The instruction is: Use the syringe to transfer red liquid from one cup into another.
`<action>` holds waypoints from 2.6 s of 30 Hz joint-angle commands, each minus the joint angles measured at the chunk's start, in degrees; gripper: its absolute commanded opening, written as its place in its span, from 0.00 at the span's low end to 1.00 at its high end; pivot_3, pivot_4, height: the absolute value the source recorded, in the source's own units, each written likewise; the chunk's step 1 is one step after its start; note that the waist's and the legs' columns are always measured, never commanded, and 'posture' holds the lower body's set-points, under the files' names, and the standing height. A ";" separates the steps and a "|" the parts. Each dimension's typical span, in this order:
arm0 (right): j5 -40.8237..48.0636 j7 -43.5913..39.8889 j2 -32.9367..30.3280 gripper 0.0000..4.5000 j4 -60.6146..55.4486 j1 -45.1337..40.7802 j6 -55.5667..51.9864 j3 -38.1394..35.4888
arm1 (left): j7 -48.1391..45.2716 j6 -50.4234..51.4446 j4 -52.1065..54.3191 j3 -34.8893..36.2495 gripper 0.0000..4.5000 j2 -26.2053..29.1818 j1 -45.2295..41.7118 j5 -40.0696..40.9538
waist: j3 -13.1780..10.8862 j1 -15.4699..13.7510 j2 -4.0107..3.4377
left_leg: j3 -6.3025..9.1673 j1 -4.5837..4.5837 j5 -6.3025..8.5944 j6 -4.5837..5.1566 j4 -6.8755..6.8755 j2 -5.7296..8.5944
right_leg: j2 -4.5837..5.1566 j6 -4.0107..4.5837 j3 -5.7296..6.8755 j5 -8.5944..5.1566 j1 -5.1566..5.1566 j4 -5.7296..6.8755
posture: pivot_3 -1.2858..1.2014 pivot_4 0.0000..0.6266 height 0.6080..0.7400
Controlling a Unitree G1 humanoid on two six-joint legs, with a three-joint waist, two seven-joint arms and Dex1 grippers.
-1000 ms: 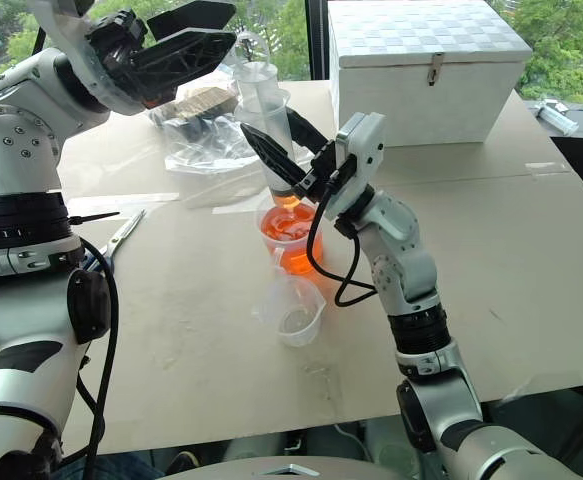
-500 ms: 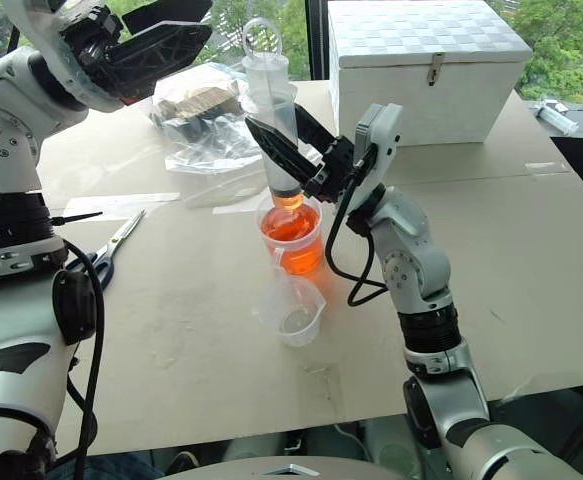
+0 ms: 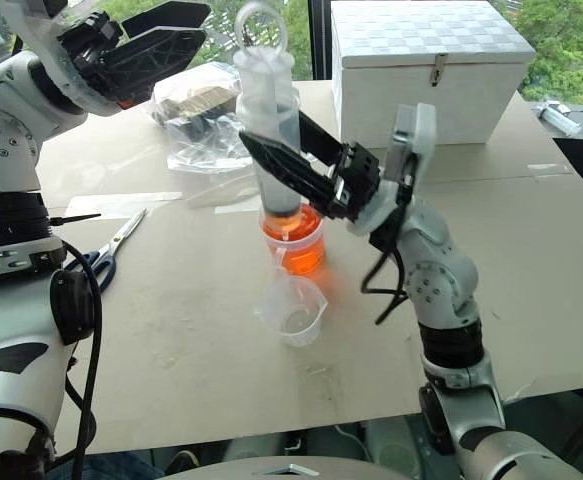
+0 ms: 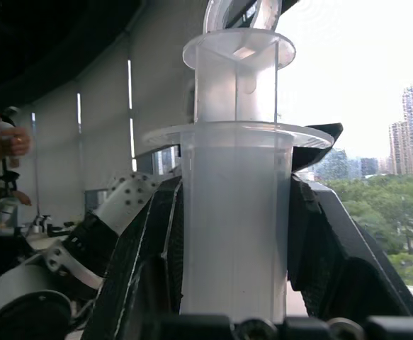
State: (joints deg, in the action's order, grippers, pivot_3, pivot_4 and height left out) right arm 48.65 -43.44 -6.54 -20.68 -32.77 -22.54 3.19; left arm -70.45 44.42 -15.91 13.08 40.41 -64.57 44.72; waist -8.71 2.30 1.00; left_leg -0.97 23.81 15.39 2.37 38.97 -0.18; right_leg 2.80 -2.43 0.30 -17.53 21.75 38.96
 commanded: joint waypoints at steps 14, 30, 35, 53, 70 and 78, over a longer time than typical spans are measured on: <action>0.81 -8.39 -5.04 0.33 -5.39 11.49 -1.46 6.23 | -8.41 10.76 11.88 -3.35 0.82 0.26 1.61 8.74 | 0.00 -0.24 0.01 | -0.03 0.00 0.02 0.03 0.06 0.00 | -0.04 0.00 -0.08 0.00 -0.01 0.00 | 0.52 0.24 1.00; -3.34 -12.32 -3.60 0.33 -1.48 11.69 2.11 6.87 | -6.74 16.23 19.73 -5.13 0.82 -1.54 5.60 14.98 | 0.00 -0.11 0.00 | 0.00 -0.03 0.01 0.02 0.09 0.00 | -0.04 0.00 -0.09 0.00 -0.03 0.03 | 0.52 0.24 1.00; -3.65 -12.39 -3.76 0.33 -1.74 12.30 1.92 6.87 | -6.28 16.81 22.37 -5.99 0.82 -1.31 7.96 15.55 | 0.00 -0.14 0.00 | 0.01 -0.02 0.01 0.02 0.09 0.00 | -0.04 0.00 -0.09 0.00 -0.02 0.02 | 0.52 0.24 1.00; -5.19 -11.93 -2.56 0.33 -0.96 12.68 2.43 7.03 | -6.43 18.24 26.54 -8.47 0.24 0.79 12.29 17.00 | 0.00 -0.19 0.00 | 0.01 -0.03 0.01 0.02 0.09 0.00 | -0.05 0.00 -0.09 0.00 -0.02 0.03 | 0.52 0.24 1.00; -4.42 -11.44 -1.39 0.33 -1.01 11.14 2.27 6.31 | -8.50 14.81 28.09 -12.28 0.20 2.94 14.58 13.75 | 0.00 -0.22 0.00 | 0.01 -0.04 0.01 0.02 0.09 0.00 | -0.05 0.00 -0.09 0.00 -0.03 0.03 | 0.52 0.24 1.00; -3.81 -10.91 -0.62 0.33 -1.25 9.78 1.81 5.40 | -9.39 13.54 28.67 -13.96 0.20 3.39 15.88 12.71 | 0.00 -0.24 0.00 | 0.01 -0.04 0.01 0.02 0.09 0.00 | -0.05 0.00 -0.09 0.00 -0.02 0.03 | 0.52 0.24 1.00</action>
State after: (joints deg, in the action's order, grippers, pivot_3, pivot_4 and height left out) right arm 41.98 -56.04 -8.78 -19.98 -20.71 -22.36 11.54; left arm -78.07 57.88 9.29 1.41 43.11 -49.40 57.67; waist -8.72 2.06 1.00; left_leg -0.96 23.77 15.41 2.39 39.06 -0.19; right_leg 2.74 -2.43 0.22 -17.53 21.72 38.98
